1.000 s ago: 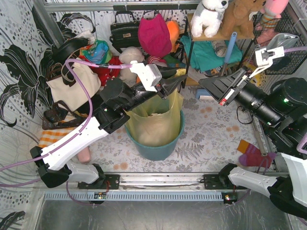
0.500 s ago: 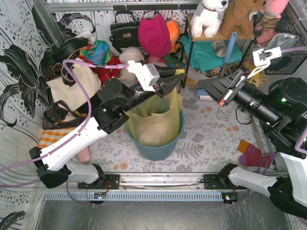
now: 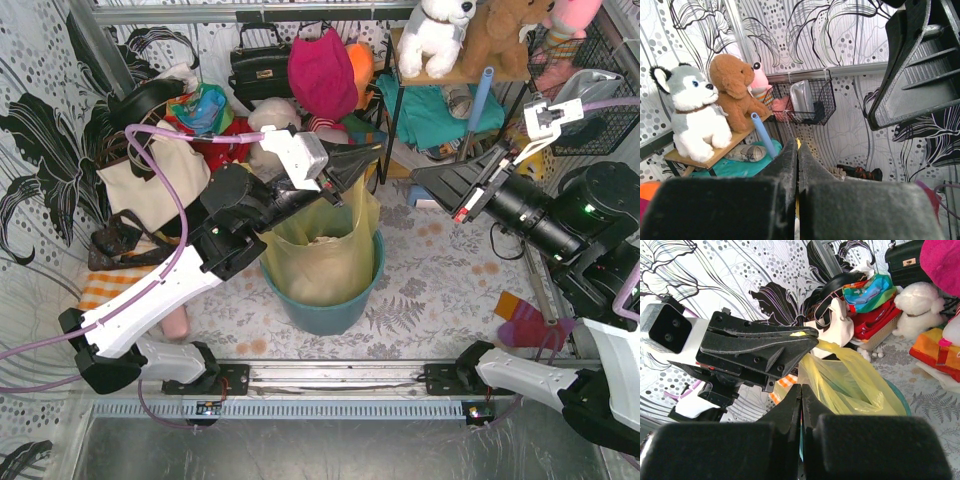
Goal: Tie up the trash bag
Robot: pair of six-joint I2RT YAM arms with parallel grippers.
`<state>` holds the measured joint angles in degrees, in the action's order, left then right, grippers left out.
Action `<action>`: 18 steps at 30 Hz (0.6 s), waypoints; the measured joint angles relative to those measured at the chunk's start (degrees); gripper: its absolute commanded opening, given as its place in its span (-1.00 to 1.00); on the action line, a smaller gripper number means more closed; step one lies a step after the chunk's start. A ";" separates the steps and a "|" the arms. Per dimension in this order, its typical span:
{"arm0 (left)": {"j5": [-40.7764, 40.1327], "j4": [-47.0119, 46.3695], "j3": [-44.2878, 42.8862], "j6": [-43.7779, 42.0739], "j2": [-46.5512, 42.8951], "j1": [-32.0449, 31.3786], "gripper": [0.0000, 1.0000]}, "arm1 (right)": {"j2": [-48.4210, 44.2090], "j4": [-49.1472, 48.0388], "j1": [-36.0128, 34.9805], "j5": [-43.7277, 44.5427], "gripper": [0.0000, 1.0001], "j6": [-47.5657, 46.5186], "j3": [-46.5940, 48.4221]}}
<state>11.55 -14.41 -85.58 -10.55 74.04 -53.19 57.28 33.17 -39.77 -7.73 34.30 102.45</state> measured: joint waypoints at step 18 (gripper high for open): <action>3.45 8.11 2.23 9.40 -8.39 0.00 -0.98 | 5.64 -3.37 0.00 -1.29 -1.00 -1.38 0.07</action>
<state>15.00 -6.31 -83.35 -1.15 65.65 -53.19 62.92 29.80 -39.77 -9.02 32.93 102.52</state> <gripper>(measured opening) 0.012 0.002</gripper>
